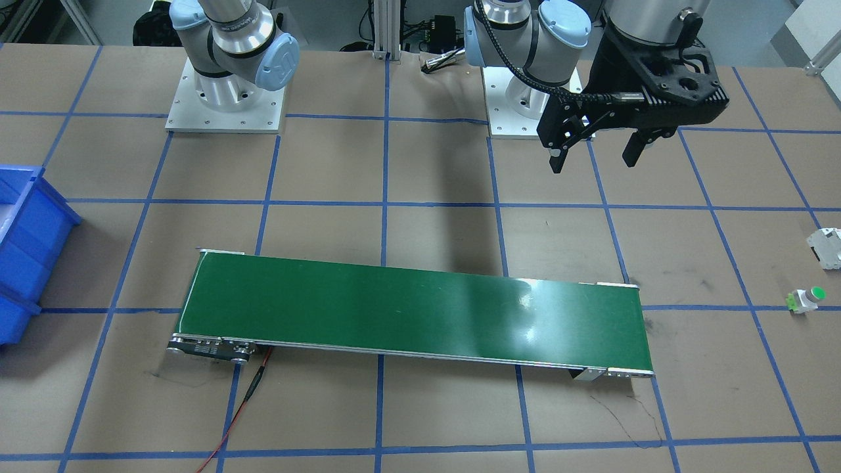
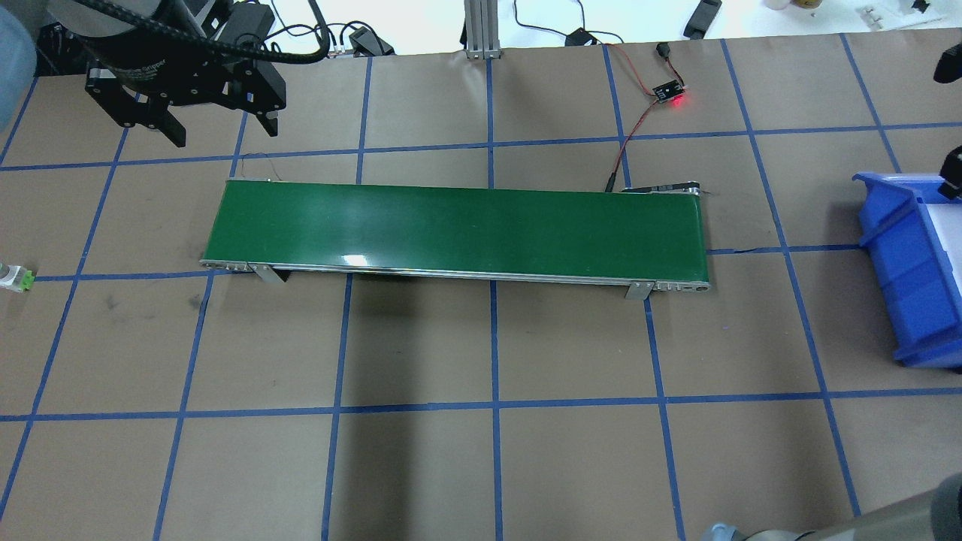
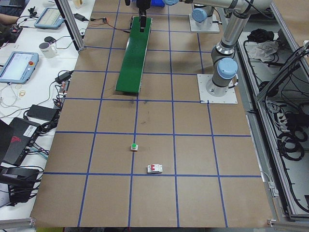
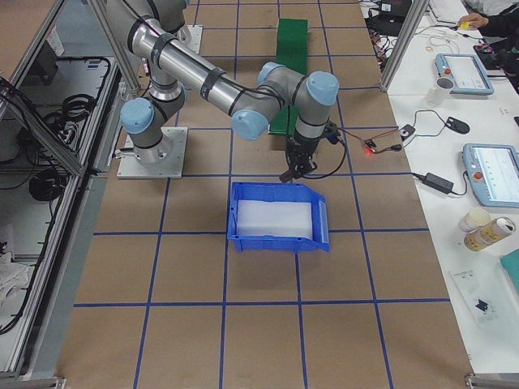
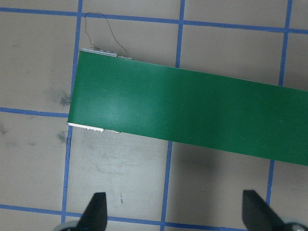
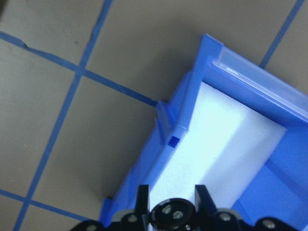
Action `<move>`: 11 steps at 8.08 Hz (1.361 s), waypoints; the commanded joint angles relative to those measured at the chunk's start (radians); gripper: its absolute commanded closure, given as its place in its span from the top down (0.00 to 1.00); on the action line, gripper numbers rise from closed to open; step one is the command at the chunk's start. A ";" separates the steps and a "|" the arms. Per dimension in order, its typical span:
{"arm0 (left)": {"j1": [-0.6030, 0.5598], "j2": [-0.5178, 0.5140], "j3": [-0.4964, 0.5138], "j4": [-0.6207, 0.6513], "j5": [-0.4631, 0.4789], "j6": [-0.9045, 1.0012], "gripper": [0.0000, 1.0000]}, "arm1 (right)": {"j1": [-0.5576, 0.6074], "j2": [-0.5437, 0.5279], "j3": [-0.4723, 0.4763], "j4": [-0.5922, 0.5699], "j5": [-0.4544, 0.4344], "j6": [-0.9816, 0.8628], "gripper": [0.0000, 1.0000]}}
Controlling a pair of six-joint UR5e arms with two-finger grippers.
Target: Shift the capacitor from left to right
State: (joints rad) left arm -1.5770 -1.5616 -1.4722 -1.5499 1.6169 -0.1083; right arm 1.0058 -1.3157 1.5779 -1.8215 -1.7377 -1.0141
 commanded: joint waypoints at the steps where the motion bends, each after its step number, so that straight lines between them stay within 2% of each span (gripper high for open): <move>1: 0.000 0.001 0.000 0.002 0.000 0.001 1.00 | -0.058 0.059 0.087 -0.204 -0.086 -0.136 0.00; 2: 0.000 0.002 0.000 0.002 0.000 0.001 1.00 | -0.074 0.064 0.129 -0.267 -0.077 -0.190 0.00; 3: 0.000 0.003 0.000 0.002 0.000 0.001 1.00 | -0.084 0.064 0.132 -0.272 -0.071 -0.193 0.30; 4: 0.000 0.000 0.000 0.002 0.000 0.001 1.00 | -0.084 0.061 0.132 -0.262 -0.069 -0.198 0.95; 5: 0.000 0.000 0.000 0.002 0.000 0.001 1.00 | -0.085 0.041 0.129 -0.260 -0.075 -0.218 1.00; 6: 0.000 0.000 0.000 0.002 0.000 0.001 1.00 | -0.084 0.015 0.126 -0.213 -0.071 -0.219 1.00; 7: 0.000 -0.005 0.000 0.005 0.000 0.001 1.00 | -0.082 -0.034 0.114 -0.091 -0.044 -0.213 1.00; 8: 0.000 -0.005 0.001 0.010 0.000 0.001 1.00 | -0.066 -0.110 0.106 -0.022 0.063 -0.201 1.00; 9: 0.000 -0.005 0.000 0.011 0.000 0.001 1.00 | -0.027 -0.184 0.103 0.057 0.120 -0.160 1.00; 11: 0.000 -0.005 0.000 0.011 0.000 0.001 1.00 | 0.113 -0.250 0.026 0.228 0.119 0.060 1.00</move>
State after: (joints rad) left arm -1.5769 -1.5659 -1.4723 -1.5396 1.6168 -0.1074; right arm 1.0008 -1.4942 1.6683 -1.7500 -1.6431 -1.1234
